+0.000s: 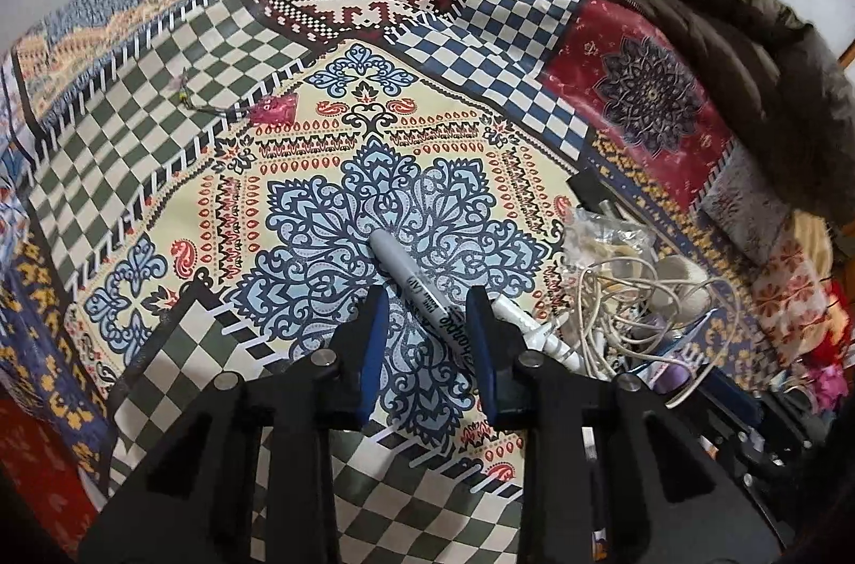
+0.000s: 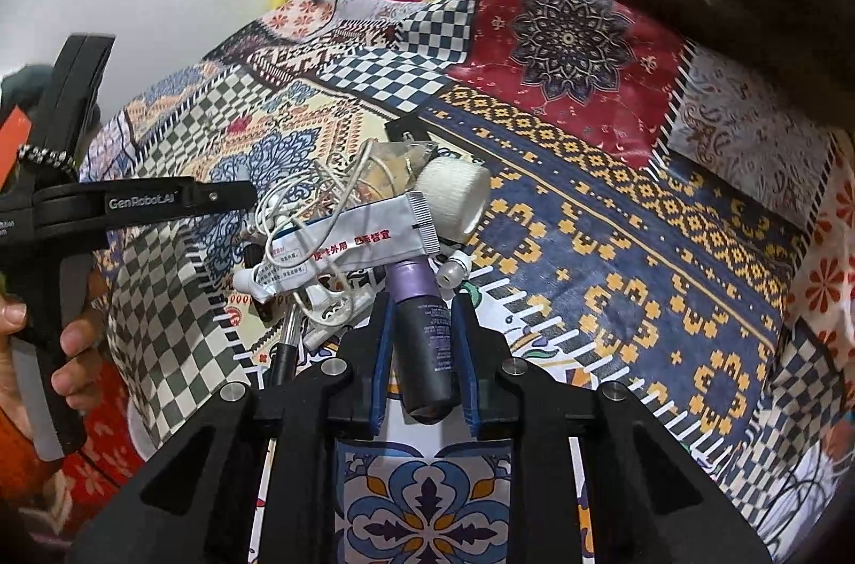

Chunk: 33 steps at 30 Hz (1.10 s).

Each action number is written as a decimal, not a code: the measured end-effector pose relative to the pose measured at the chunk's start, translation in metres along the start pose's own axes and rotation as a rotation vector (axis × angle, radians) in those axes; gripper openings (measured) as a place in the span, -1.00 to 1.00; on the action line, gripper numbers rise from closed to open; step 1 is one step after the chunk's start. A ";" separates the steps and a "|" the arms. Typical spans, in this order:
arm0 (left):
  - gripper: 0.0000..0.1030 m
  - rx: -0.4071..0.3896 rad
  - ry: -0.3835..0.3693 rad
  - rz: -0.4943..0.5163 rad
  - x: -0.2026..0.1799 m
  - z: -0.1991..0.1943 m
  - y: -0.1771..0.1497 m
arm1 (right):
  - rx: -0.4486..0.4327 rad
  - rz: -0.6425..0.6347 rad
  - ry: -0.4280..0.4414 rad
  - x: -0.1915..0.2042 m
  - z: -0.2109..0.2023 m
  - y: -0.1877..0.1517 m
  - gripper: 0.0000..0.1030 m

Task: Collect trash
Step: 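Grasp the purple spray bottle with the right tool while the left tool grasps the black Sharpie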

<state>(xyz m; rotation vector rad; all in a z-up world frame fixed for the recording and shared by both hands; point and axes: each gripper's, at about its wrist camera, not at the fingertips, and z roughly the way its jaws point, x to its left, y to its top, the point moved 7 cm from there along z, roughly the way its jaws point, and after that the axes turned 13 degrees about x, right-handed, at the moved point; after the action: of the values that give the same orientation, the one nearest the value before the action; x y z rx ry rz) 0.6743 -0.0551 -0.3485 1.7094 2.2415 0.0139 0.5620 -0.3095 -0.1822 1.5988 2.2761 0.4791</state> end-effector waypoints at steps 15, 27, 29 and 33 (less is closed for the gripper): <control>-0.82 0.059 0.028 0.097 -0.013 0.007 0.017 | 0.072 0.008 0.037 0.003 0.012 0.001 -0.54; -0.82 -0.021 -0.048 0.176 -0.010 -0.052 0.004 | 0.109 -0.040 -0.075 0.015 0.029 0.001 -0.53; -0.82 -0.035 -0.053 0.183 -0.009 -0.062 0.001 | 0.105 -0.037 -0.081 0.015 0.028 -0.003 -0.54; -0.82 -0.058 -0.045 0.200 -0.006 -0.080 -0.010 | 0.084 0.004 -0.066 0.016 0.016 -0.013 -0.54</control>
<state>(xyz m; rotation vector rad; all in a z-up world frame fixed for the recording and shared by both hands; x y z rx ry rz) 0.6452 -0.0486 -0.2729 1.8751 2.0103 0.0846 0.5532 -0.2974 -0.2030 1.6338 2.2726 0.3302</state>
